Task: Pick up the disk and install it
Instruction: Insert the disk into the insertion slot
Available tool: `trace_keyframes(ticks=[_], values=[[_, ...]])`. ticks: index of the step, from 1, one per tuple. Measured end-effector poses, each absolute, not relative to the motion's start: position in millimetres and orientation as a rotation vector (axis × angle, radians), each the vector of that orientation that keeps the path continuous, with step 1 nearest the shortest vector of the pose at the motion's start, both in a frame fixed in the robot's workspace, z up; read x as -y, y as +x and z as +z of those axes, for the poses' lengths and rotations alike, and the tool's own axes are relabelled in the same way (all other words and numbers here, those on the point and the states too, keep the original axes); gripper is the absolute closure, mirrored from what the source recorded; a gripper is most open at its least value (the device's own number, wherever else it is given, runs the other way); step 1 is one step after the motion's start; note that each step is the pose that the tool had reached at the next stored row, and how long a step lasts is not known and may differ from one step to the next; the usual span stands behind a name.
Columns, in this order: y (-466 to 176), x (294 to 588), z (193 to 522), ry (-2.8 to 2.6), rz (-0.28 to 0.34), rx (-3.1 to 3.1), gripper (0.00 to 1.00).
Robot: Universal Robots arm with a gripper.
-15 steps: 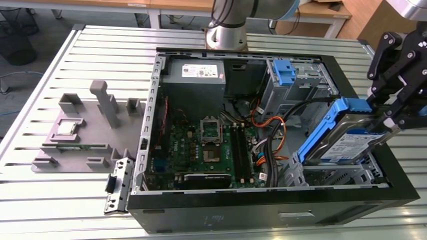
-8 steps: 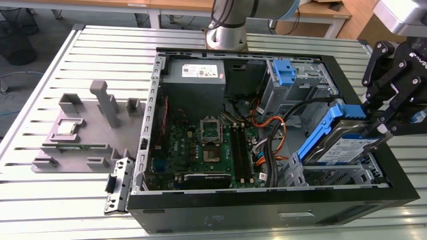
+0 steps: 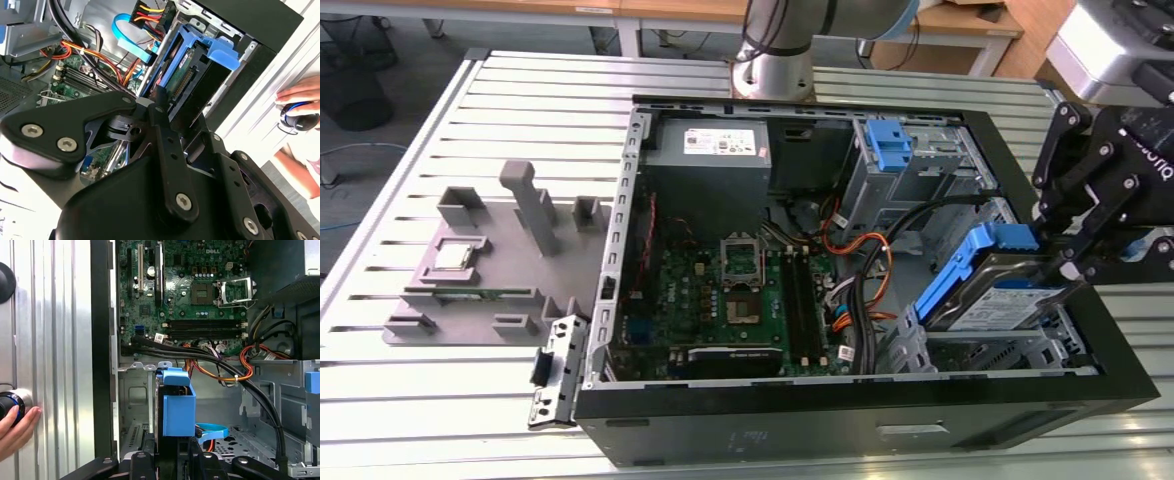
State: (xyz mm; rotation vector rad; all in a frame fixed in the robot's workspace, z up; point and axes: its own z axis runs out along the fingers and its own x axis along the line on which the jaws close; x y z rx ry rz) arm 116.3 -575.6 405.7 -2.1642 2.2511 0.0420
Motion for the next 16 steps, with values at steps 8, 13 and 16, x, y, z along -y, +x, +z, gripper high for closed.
trace_keyframes(ticks=[8,13,16], values=[[116.3,575.8,391.2,-2.164,0.042,-2.251,0.65],[116.3,576.1,382.0,-2.164,0.042,-2.251,0.65],[116.3,576.3,376.6,-2.164,0.042,-2.251,0.65]])
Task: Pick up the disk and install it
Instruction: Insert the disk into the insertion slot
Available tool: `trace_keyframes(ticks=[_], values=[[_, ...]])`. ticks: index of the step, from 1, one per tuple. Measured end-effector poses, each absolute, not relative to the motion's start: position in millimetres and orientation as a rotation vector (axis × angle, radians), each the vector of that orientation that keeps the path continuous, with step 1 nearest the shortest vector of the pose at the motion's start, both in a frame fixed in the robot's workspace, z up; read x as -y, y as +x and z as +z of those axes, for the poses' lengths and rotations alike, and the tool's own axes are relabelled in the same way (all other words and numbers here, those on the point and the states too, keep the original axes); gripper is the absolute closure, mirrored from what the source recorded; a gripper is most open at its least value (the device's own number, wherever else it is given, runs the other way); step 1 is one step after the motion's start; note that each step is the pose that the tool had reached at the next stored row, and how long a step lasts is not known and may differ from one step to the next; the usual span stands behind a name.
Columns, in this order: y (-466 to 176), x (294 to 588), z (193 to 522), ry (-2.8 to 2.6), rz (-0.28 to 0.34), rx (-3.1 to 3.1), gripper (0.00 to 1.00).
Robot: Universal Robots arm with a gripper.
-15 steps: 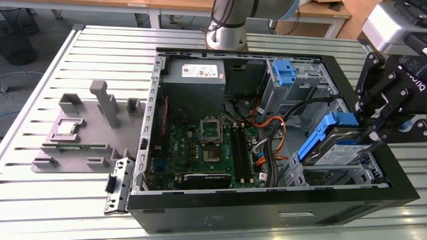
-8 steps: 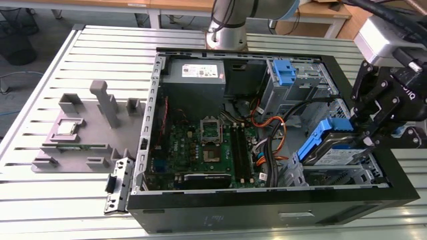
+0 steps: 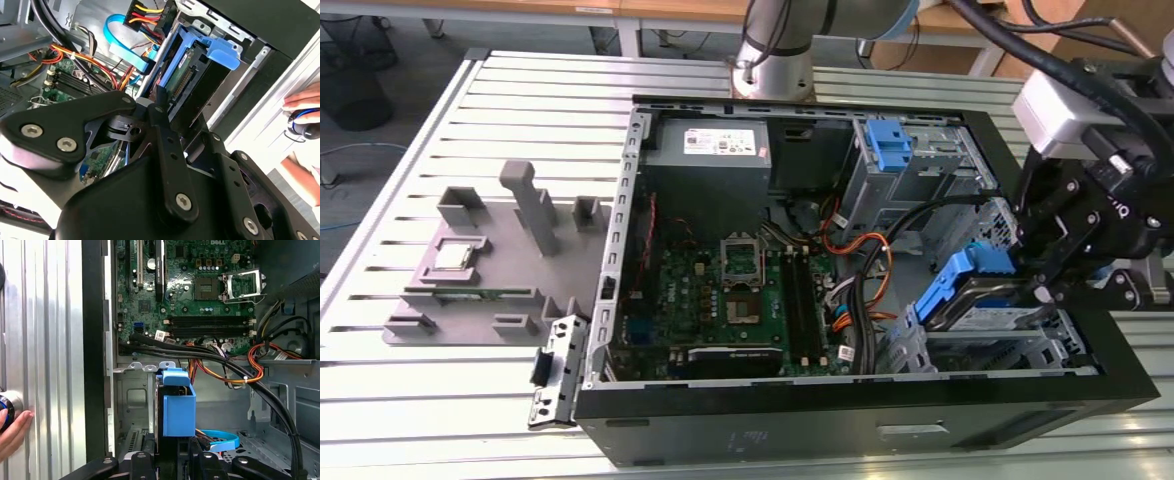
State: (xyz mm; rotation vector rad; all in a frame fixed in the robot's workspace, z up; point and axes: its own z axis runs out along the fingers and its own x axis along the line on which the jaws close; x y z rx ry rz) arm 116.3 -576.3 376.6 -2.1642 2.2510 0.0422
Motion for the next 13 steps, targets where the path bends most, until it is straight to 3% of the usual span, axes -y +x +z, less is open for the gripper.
trace_keyframes(ticks=[13], values=[[116.3,576.8,361.9,-2.165,0.041,-2.251,0.65]])
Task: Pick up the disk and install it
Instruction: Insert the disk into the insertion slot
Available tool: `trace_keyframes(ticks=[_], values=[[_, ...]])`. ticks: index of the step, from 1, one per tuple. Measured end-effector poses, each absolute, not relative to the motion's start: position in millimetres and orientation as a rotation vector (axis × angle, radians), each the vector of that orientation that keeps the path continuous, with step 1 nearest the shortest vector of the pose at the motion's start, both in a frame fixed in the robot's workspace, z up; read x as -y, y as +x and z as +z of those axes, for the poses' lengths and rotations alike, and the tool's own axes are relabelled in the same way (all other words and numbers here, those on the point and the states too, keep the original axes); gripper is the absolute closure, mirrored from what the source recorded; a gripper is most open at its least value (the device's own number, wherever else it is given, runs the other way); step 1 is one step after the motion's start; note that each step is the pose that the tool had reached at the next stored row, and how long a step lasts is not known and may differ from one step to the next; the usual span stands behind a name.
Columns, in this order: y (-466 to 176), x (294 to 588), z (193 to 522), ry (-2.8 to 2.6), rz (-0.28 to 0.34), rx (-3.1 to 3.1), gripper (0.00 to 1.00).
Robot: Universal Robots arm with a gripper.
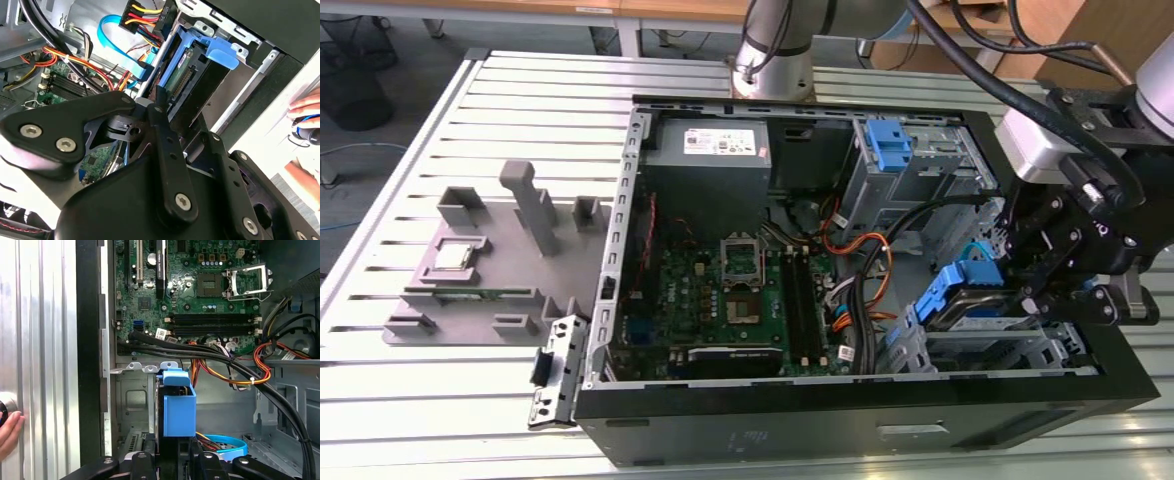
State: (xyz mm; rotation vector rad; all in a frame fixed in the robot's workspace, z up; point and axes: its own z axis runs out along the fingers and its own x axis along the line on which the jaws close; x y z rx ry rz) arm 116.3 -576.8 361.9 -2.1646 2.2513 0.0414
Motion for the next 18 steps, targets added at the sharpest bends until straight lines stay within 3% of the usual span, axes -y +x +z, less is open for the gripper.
trace_keyframes(ticks=[6,7,18], values=[[116.3,576.8,361.8,-2.164,0.041,-2.251,0.64],[116.3,576.8,361.8,-2.164,0.041,-2.251,0.58],[115.2,576.8,352.8,-2.164,0.047,-2.238,0.58]])
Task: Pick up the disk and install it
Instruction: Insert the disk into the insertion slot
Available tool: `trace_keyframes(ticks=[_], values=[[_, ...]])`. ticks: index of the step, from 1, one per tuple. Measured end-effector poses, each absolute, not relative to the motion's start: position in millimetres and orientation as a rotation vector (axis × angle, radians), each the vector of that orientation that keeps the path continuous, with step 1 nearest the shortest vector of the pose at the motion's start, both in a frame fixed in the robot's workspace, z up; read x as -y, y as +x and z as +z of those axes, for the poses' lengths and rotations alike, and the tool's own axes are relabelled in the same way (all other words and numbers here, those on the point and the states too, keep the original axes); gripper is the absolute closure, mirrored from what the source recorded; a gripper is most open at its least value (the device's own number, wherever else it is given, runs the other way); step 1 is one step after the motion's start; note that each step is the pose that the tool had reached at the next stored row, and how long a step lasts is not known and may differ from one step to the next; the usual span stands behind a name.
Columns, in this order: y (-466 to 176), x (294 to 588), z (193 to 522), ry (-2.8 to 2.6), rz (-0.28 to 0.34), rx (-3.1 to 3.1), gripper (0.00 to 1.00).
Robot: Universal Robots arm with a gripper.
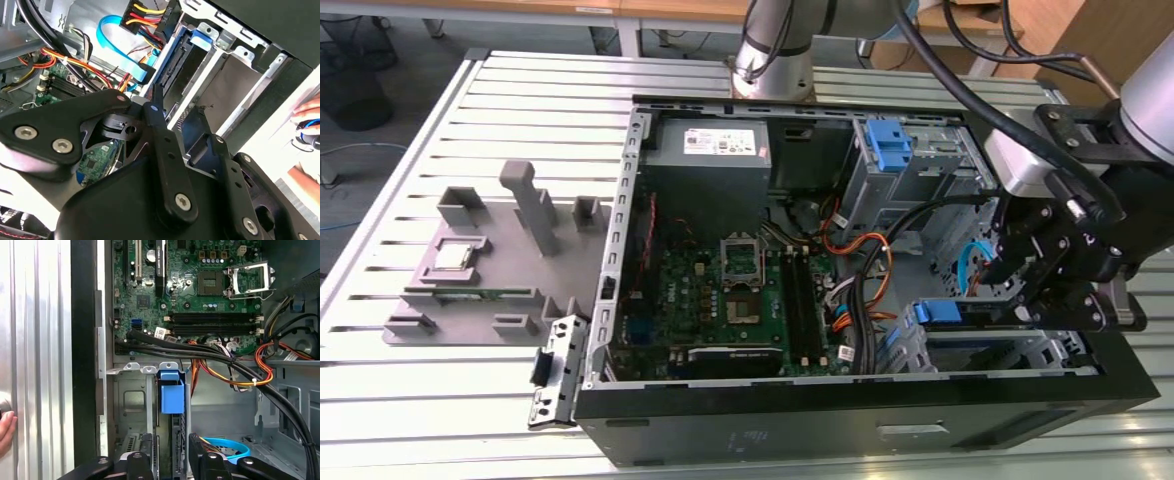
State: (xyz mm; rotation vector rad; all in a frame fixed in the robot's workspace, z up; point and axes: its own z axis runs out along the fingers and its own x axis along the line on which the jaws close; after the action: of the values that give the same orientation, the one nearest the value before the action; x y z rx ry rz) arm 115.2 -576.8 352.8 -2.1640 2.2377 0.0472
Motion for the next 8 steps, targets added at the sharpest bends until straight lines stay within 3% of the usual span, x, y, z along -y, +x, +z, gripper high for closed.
trace_keyframes(ticks=[8], values=[[115.2,574.8,350.5,-2.155,0.066,-2.229,0.58]])
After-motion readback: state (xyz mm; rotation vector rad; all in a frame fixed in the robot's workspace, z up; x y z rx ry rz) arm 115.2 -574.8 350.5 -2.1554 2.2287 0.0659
